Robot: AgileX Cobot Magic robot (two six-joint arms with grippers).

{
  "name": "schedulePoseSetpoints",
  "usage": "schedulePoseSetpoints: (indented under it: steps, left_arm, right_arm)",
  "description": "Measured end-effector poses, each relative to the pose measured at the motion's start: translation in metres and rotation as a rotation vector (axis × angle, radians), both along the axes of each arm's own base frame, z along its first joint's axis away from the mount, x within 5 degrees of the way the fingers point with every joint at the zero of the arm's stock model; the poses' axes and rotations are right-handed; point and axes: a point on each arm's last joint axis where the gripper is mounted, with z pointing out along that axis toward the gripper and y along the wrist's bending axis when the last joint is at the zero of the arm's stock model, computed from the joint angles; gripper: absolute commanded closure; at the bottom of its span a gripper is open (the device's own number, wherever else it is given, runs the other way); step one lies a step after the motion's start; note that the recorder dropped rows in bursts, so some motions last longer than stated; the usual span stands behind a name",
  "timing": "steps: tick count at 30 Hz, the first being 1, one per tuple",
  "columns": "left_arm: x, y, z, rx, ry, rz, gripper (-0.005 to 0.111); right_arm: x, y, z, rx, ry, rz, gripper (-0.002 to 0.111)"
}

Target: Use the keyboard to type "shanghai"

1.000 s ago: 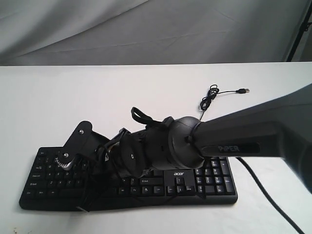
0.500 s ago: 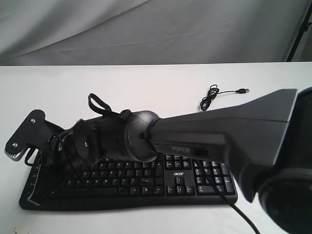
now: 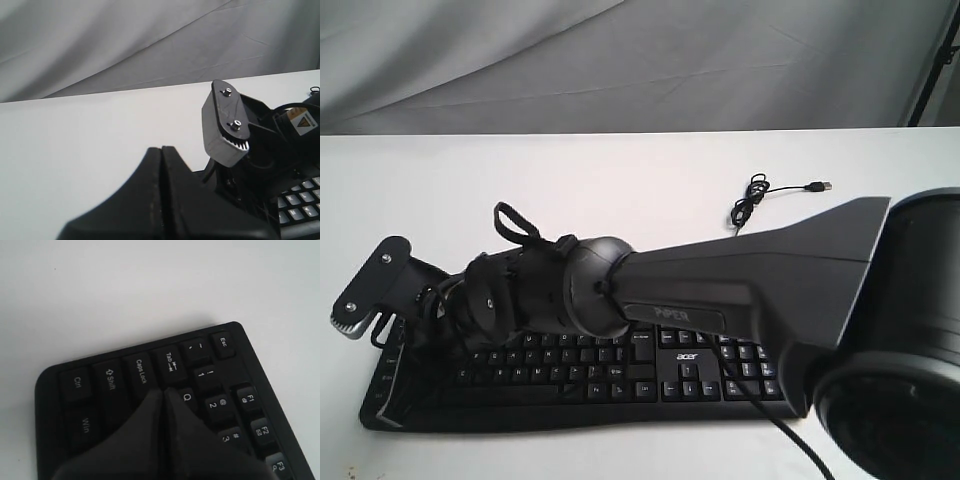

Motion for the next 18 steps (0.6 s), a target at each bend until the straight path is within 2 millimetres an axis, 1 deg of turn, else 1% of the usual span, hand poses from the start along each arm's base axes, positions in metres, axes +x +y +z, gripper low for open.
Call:
schedulePoseSetpoints:
  steps: [5,10,18]
  left_arm:
    - [0.000,0.000,0.000,0.000,0.000,0.000,0.107]
    - [0.000,0.000,0.000,0.000,0.000,0.000,0.107]
    - [0.000,0.000,0.000,0.000,0.000,0.000,0.107]
  right_arm:
    - [-0.004,0.002,-0.002,-0.001,-0.002,0.009,0.108]
    - [-0.004,0.002,-0.012,-0.018,0.006,0.010,0.108]
    - [-0.002,0.003,-0.012,-0.007,-0.008,0.004,0.108]
